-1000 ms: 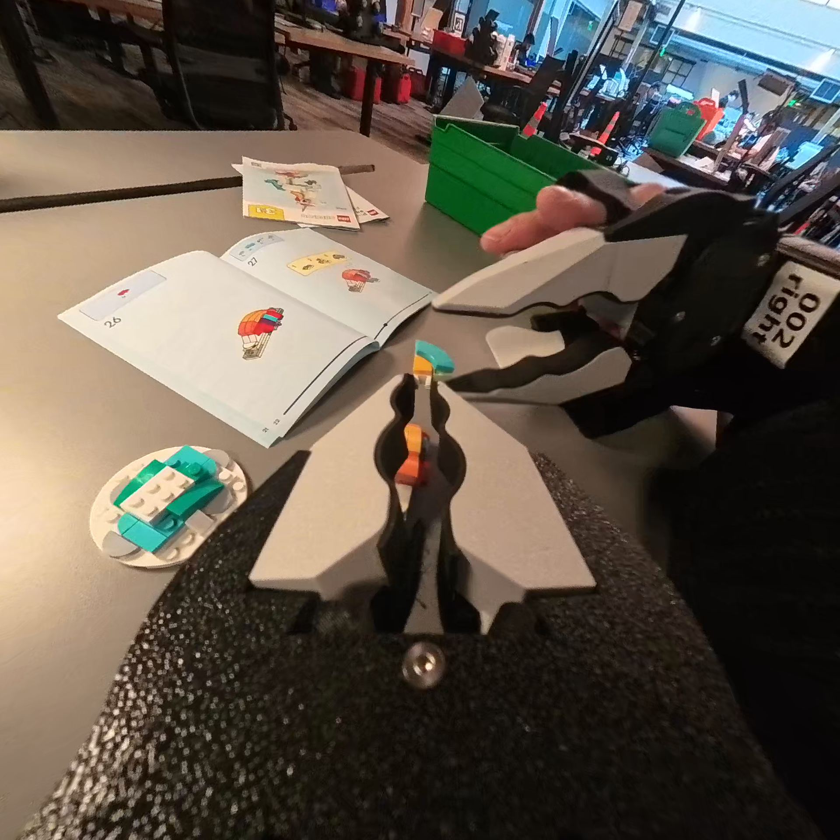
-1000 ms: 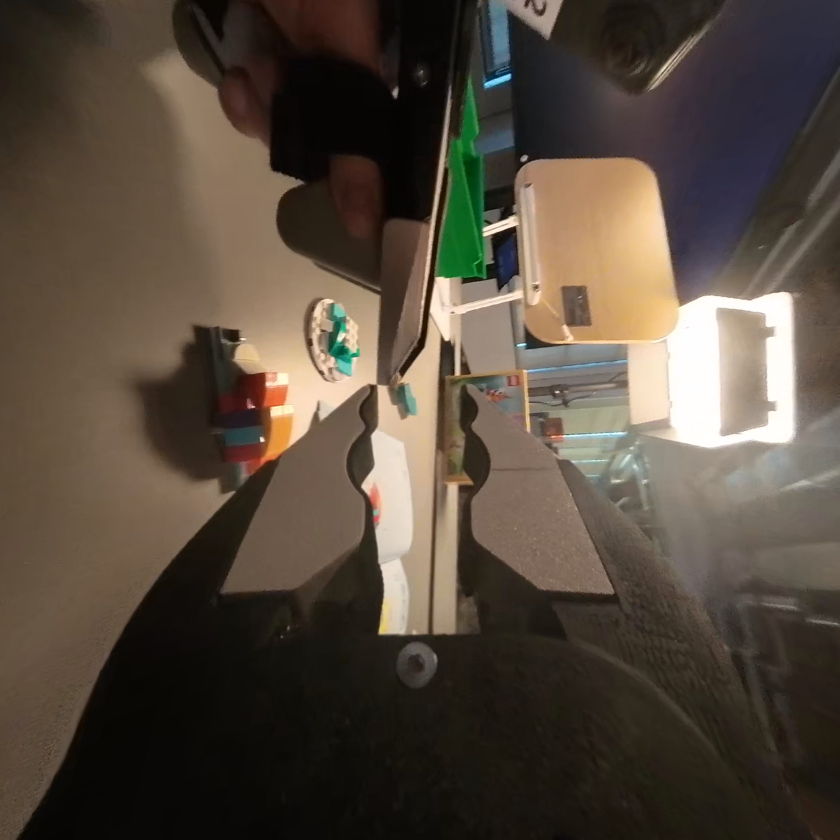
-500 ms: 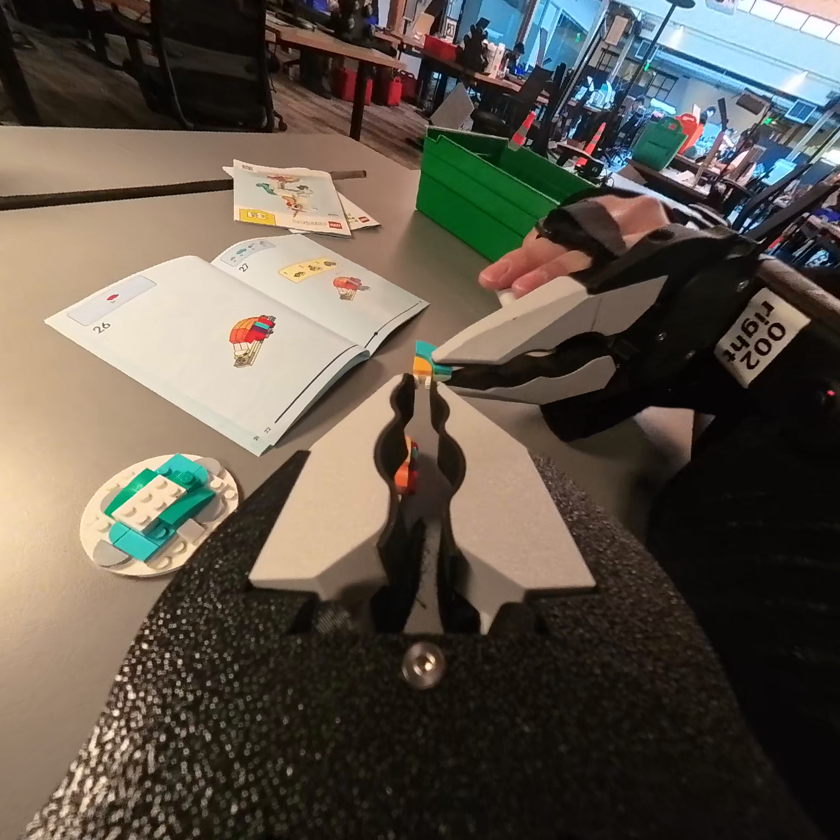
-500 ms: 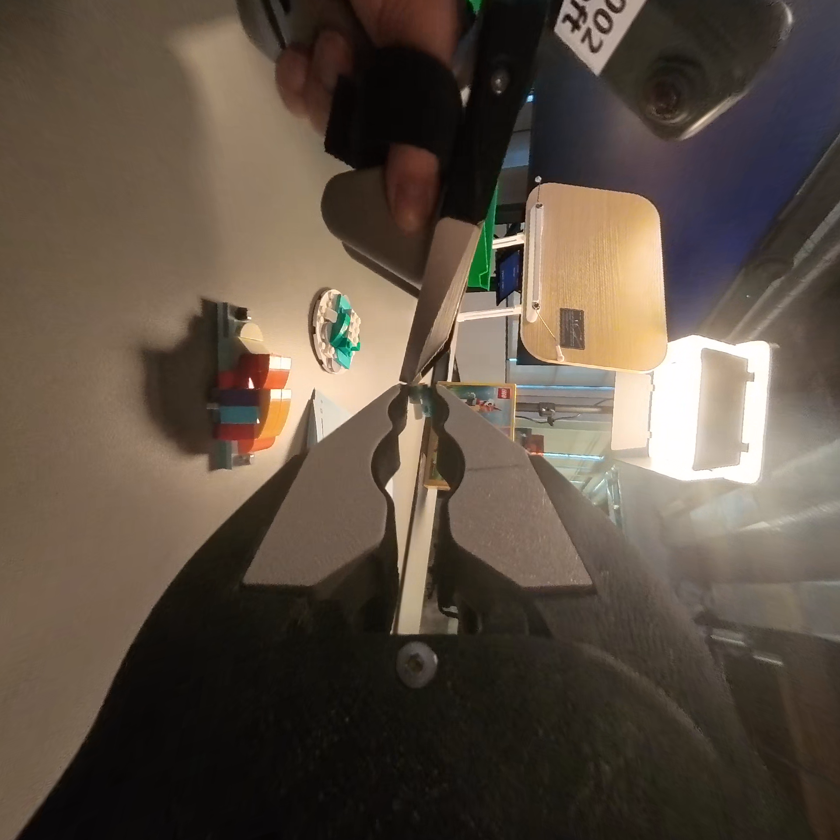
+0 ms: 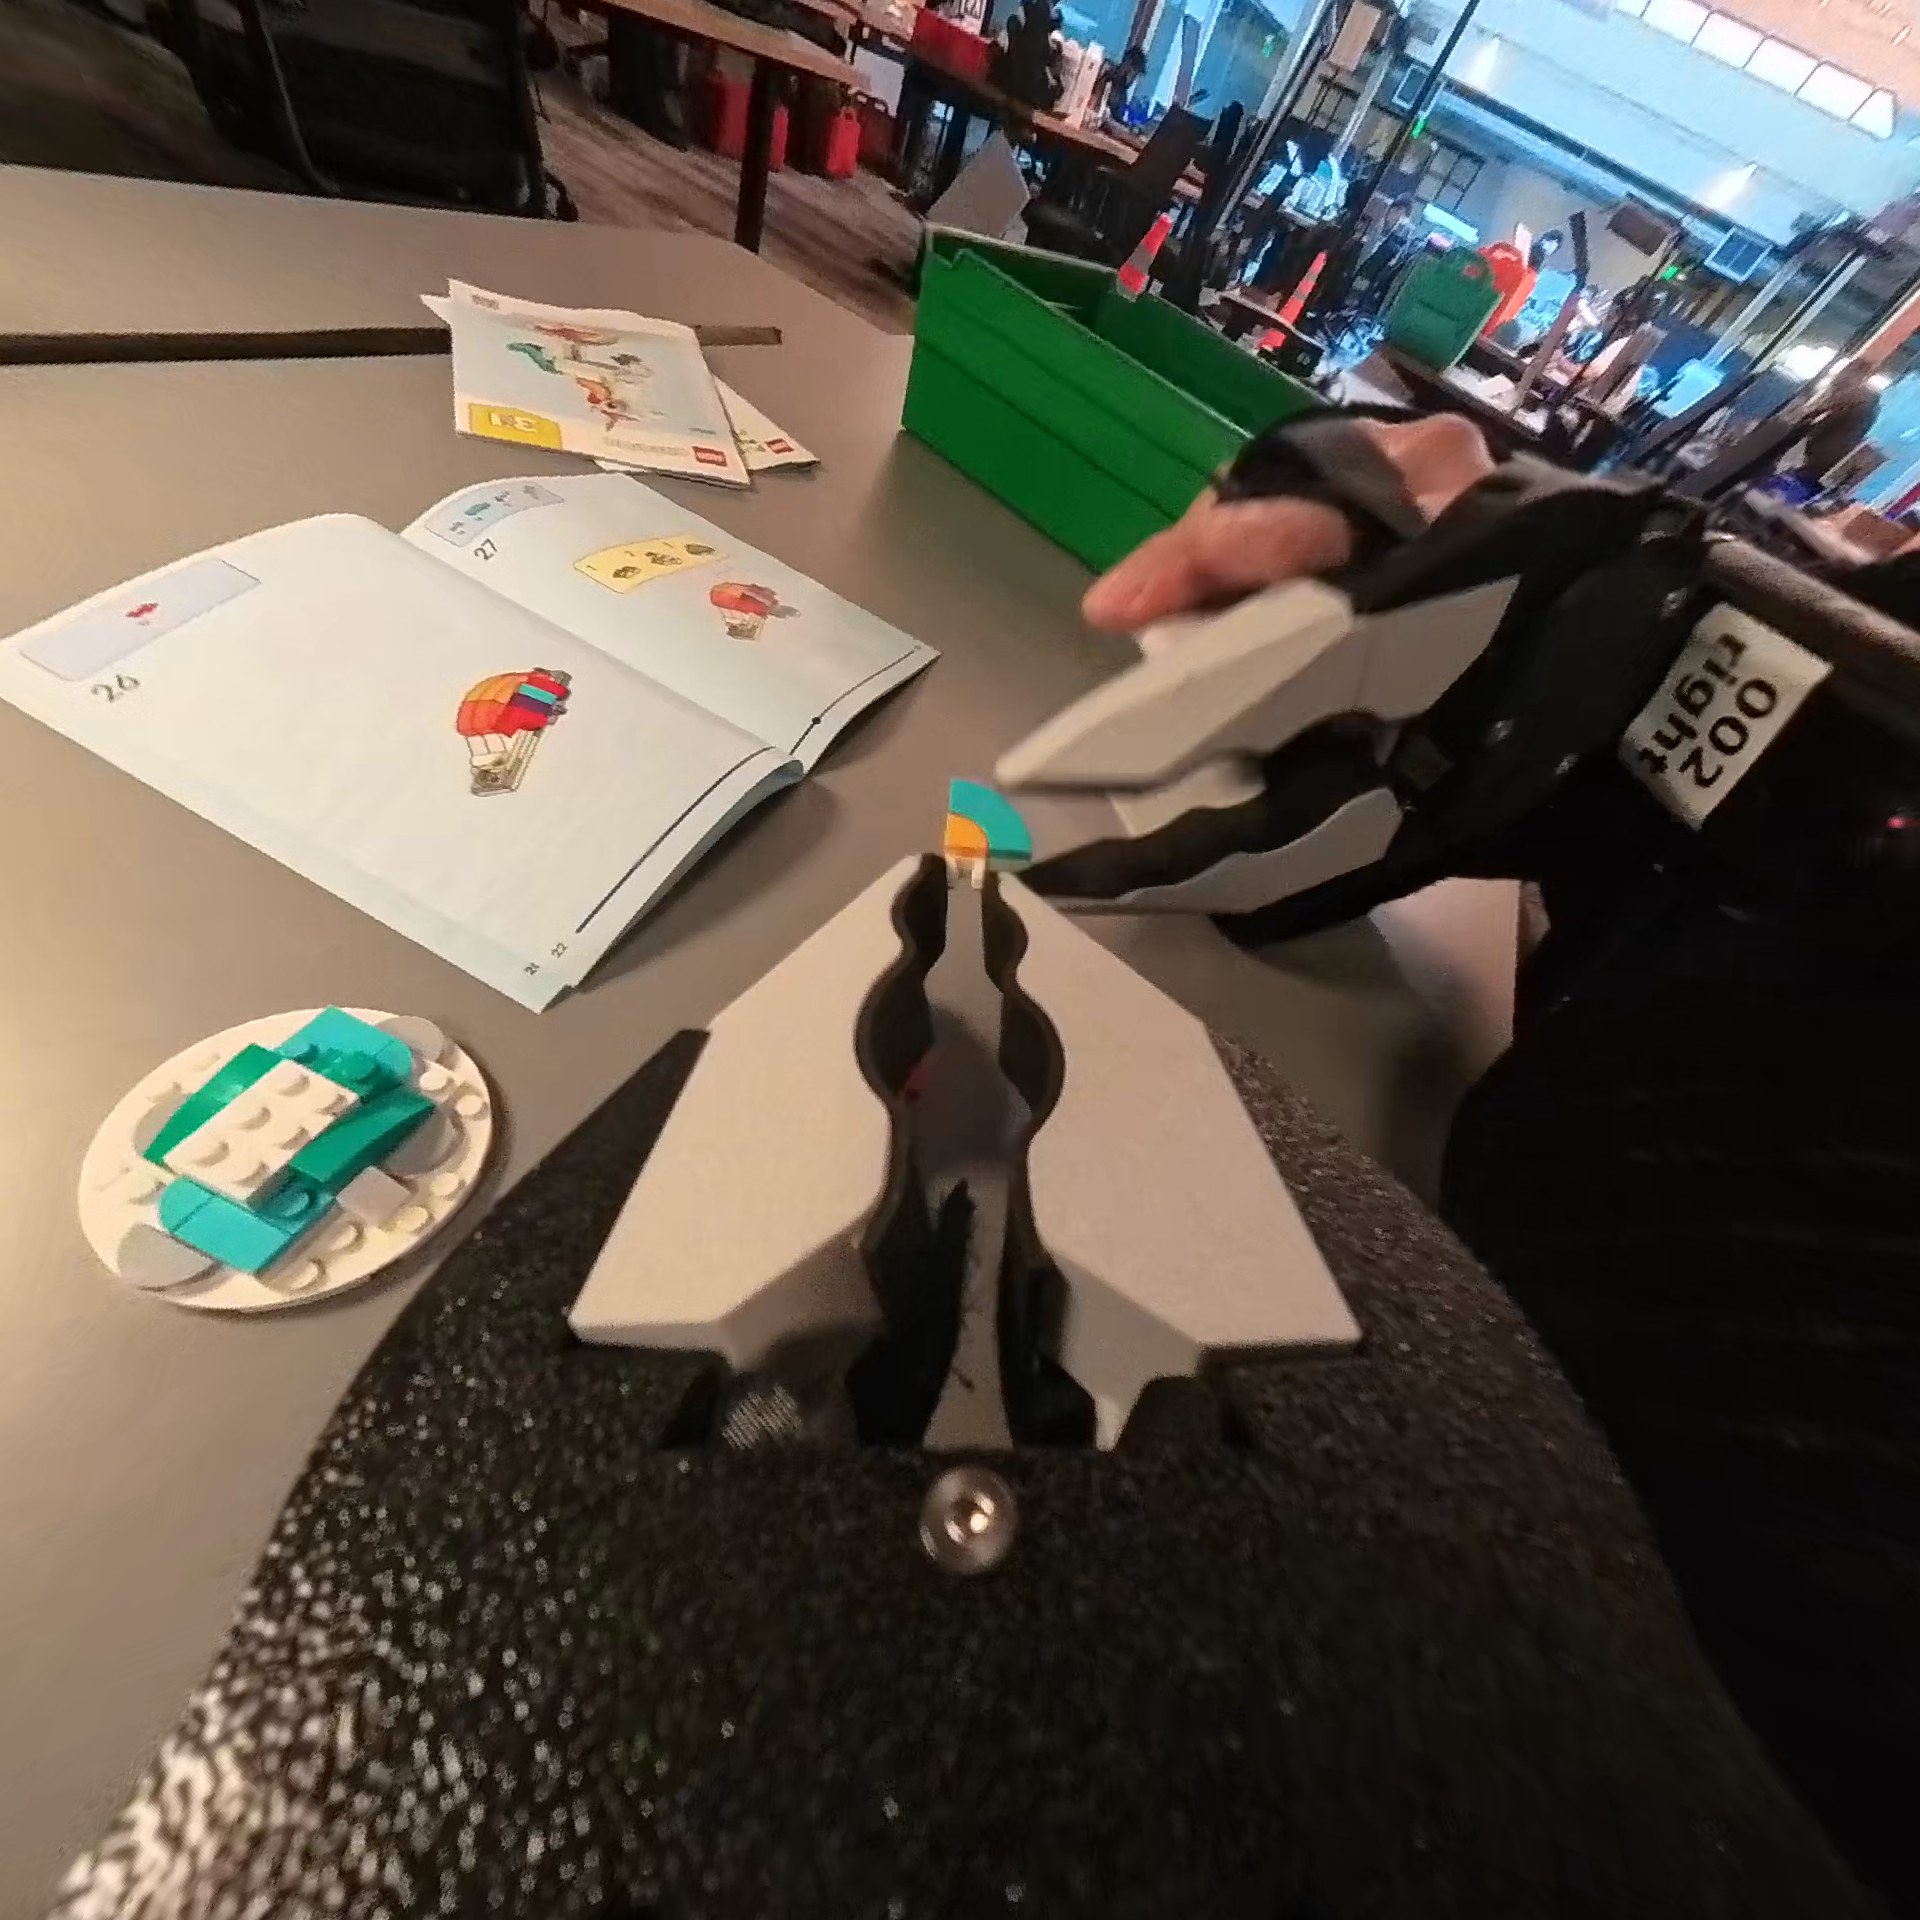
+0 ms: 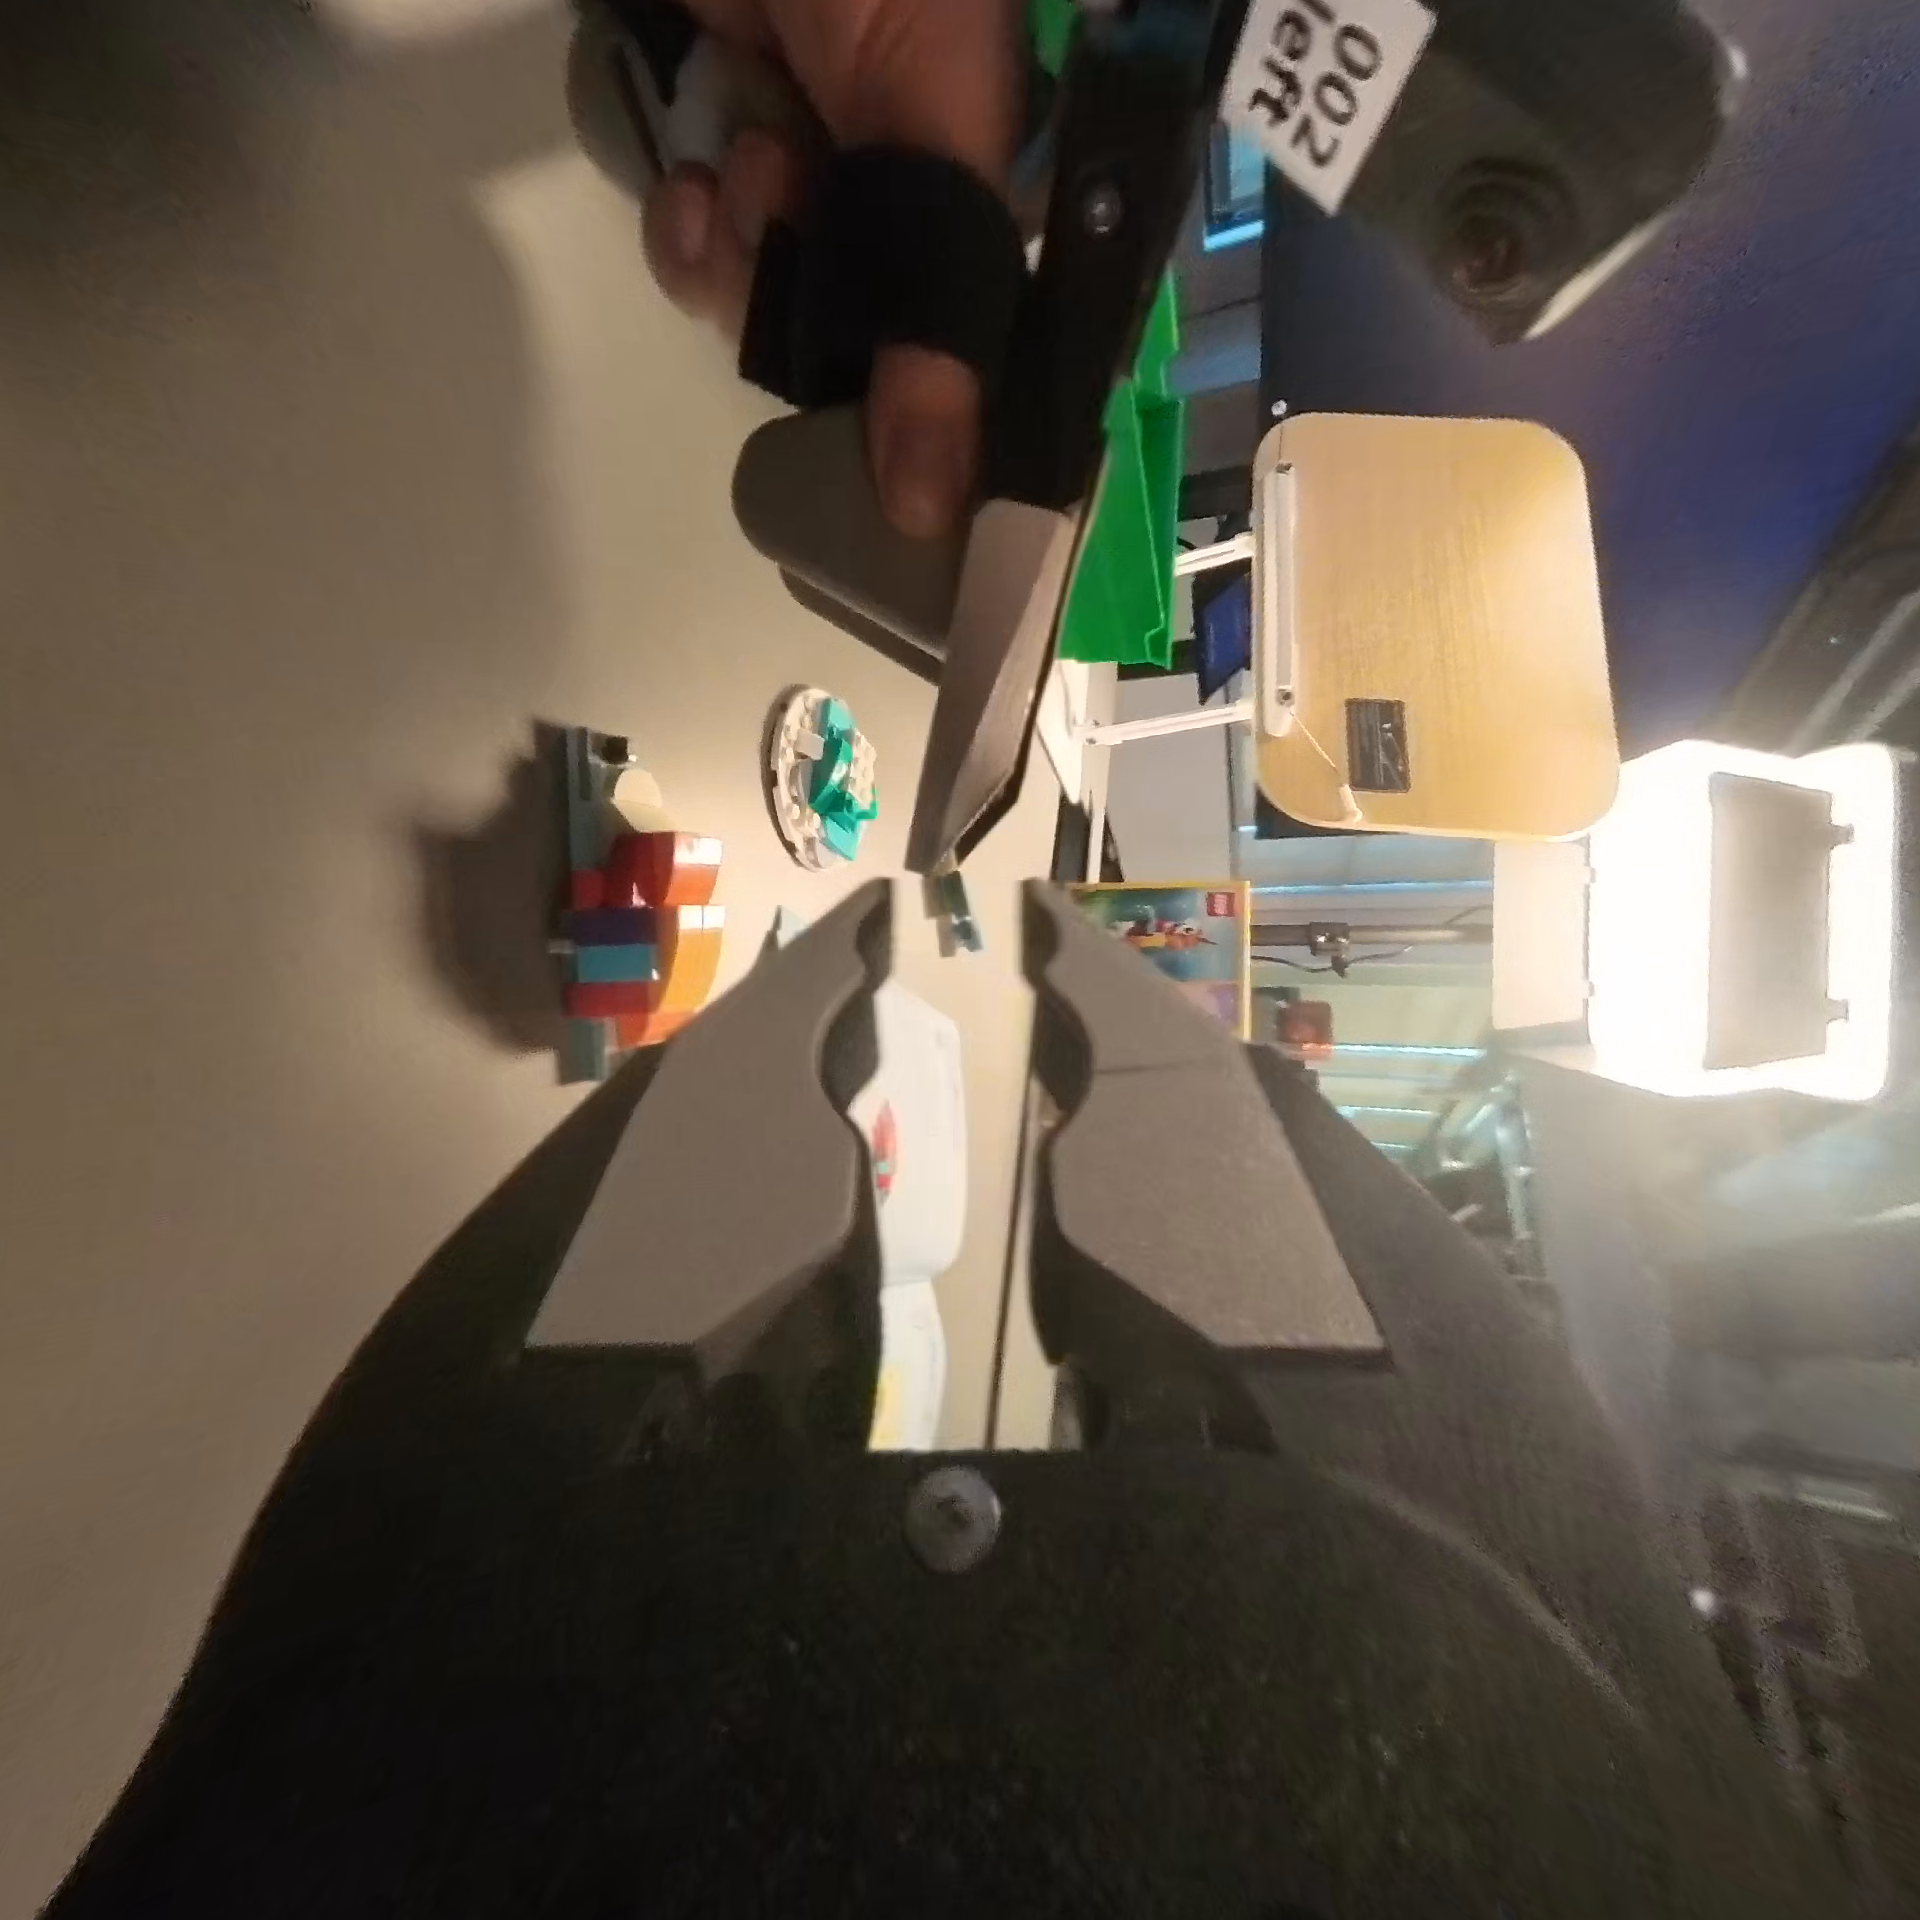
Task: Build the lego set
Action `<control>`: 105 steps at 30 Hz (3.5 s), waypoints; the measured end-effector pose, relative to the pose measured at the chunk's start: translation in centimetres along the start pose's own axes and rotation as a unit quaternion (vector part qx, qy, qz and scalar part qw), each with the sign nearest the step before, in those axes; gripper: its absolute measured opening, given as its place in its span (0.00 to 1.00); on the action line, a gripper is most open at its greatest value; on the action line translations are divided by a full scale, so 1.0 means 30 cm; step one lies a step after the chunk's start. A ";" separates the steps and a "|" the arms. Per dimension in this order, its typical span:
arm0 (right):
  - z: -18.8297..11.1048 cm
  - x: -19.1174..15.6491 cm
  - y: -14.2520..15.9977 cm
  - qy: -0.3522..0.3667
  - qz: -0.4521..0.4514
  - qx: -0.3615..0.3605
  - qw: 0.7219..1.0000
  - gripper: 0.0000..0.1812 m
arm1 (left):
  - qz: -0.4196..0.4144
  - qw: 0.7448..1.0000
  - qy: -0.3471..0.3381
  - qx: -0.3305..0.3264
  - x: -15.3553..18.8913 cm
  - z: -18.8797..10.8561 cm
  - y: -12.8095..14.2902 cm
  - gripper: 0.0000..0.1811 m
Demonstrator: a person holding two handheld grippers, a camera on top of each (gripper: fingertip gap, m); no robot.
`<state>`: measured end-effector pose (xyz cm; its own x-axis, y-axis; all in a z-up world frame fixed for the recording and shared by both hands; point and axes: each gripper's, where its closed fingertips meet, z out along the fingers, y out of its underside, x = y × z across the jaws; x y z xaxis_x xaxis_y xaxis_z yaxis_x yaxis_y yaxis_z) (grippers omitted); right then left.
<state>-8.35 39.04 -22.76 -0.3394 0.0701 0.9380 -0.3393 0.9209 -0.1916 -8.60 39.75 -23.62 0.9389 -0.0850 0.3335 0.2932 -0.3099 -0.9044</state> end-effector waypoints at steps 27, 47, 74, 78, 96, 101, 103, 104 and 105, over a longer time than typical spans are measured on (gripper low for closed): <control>0.011 -0.009 0.036 -0.015 0.017 -0.024 0.999 0.08 | -0.103 0.992 0.072 0.013 0.019 0.000 0.009 0.02; 0.014 0.023 0.008 -0.008 0.088 0.017 0.996 0.12 | -0.152 0.981 0.106 0.047 0.001 -0.025 -0.026 0.02; -0.163 0.240 -0.253 -0.216 0.463 0.341 0.789 0.03 | -0.319 0.786 0.518 0.115 0.284 -0.207 -0.179 0.03; -0.166 0.247 -0.255 -0.222 0.482 0.349 0.773 0.02 | -0.318 0.781 0.524 0.117 0.291 -0.211 -0.183 0.03; -0.224 0.317 0.462 0.323 0.481 0.111 0.808 0.30 | 0.059 0.997 0.002 0.054 0.008 -0.074 -0.094 0.02; -0.313 0.262 0.700 0.414 0.481 0.024 0.772 0.30 | 0.115 0.991 -0.072 0.014 -0.027 -0.045 -0.083 0.02; -0.340 0.280 0.749 0.433 0.477 0.017 0.764 0.30 | 0.110 0.989 -0.096 0.001 -0.059 -0.048 -0.062 0.02; -0.344 0.282 0.772 0.438 0.466 0.009 0.768 0.30 | 0.111 0.987 -0.114 -0.009 -0.080 -0.056 -0.046 0.02; -0.343 0.277 0.795 0.438 0.461 0.001 0.771 0.30 | 0.113 0.984 -0.136 -0.020 -0.105 -0.069 -0.027 0.02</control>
<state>-10.26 65.54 -16.56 0.2858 0.9286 0.2368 -0.3105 0.3235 -0.8938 -12.17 38.30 -23.37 0.9944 0.0994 0.0357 0.0685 -0.3502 -0.9342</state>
